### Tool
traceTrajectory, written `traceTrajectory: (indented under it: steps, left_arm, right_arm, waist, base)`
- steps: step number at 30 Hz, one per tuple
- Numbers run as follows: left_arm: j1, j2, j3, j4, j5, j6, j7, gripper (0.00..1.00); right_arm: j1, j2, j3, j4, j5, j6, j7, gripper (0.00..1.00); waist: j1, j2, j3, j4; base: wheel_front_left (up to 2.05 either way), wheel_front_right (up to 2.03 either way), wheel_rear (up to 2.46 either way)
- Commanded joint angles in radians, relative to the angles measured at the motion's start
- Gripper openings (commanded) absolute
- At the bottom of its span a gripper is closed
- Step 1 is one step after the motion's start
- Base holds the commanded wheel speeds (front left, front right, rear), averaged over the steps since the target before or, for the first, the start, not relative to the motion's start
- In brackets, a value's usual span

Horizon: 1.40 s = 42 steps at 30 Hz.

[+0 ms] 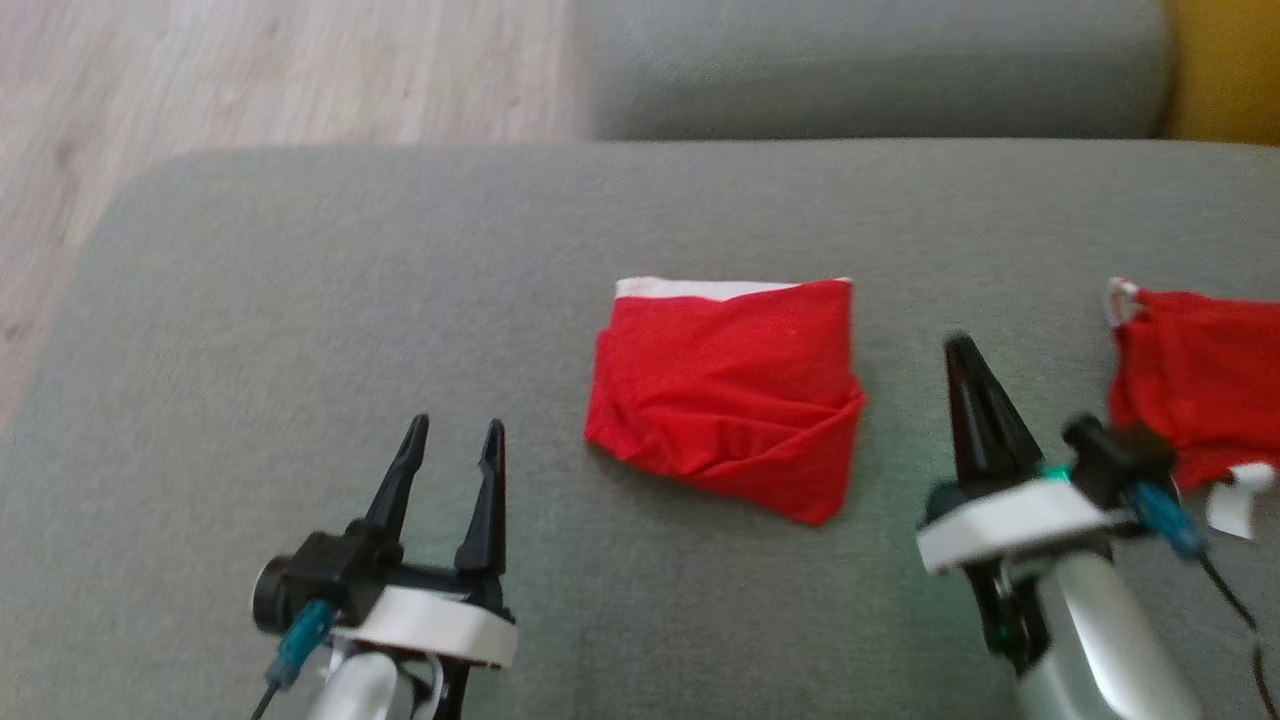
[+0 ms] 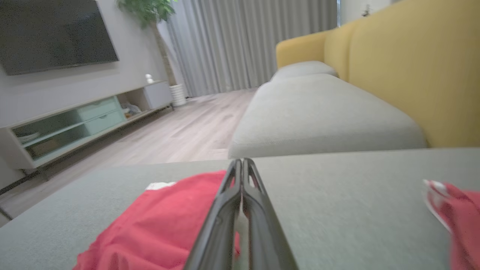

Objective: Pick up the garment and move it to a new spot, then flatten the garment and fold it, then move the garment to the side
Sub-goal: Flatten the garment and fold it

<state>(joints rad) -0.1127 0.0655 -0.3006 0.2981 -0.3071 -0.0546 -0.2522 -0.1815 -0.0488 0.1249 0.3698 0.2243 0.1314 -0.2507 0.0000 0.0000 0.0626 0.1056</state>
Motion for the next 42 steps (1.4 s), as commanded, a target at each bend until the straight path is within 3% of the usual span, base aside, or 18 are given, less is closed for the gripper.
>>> traceTrajectory:
  steps: [1,12,18,21,30,34,39,42]
  left_arm:
    - [-0.062,-0.002,0.026,-0.026,0.009,-0.006,-0.009,1.00]
    - [-0.129,-0.012,-0.011,0.001,0.016,-0.024,-0.009,1.00]
    - [-0.149,-0.014,-0.021,0.007,0.009,-0.024,-0.009,1.00]
    - [-0.154,-0.015,-0.025,0.010,0.006,-0.022,-0.009,1.00]
    - [-0.153,-0.015,-0.021,0.017,0.000,-0.014,-0.010,1.00]
    - [-0.152,-0.015,-0.032,0.015,-0.006,-0.009,-0.010,1.00]
    - [-0.155,-0.015,-0.045,0.015,-0.009,-0.008,-0.010,1.00]
    - [-0.160,-0.015,-0.036,0.009,-0.005,-0.002,-0.010,1.00]
  right_arm:
    - [-0.075,-0.002,0.036,-0.014,-0.010,-0.001,-0.011,0.00]
    - [-0.295,-0.001,0.086,0.310,0.033,-0.001,0.002,0.00]
    - [-0.385,-0.001,-0.024,0.552,-0.065,-0.001,0.000,0.00]
    - [-0.427,-0.001,-0.034,0.605,-0.070,-0.001,-0.006,0.00]
    - [-0.398,-0.001,0.309,0.423,0.149,-0.001,-0.011,0.00]
    - [-0.373,-0.001,0.457,0.463,0.167,-0.001,0.033,0.00]
    - [-0.371,-0.001,0.522,0.538,0.146,-0.001,0.078,0.00]
    - [-0.377,-0.001,0.510,0.556,0.191,-0.001,0.065,0.00]
  waist:
    - [0.0000,0.0000,0.040,0.041]
    - [0.0000,0.0000,0.140,0.188]
    - [0.0000,0.0000,0.162,0.217]
    - [0.0000,0.0000,0.163,0.222]
    - [0.0000,0.0000,0.122,0.187]
    - [0.0000,0.0000,0.110,0.175]
    - [0.0000,0.0000,0.103,0.172]
    - [0.0000,0.0000,0.094,0.160]
  base:
    - [0.00,0.00,0.00]
    - [0.00,0.00,0.00]
    - [0.00,0.00,0.00]
    - [0.00,0.00,0.00]
    - [0.00,0.00,0.00]
    - [0.00,0.00,0.00]
    - [0.00,0.00,0.00]
    - [0.00,0.00,0.00]
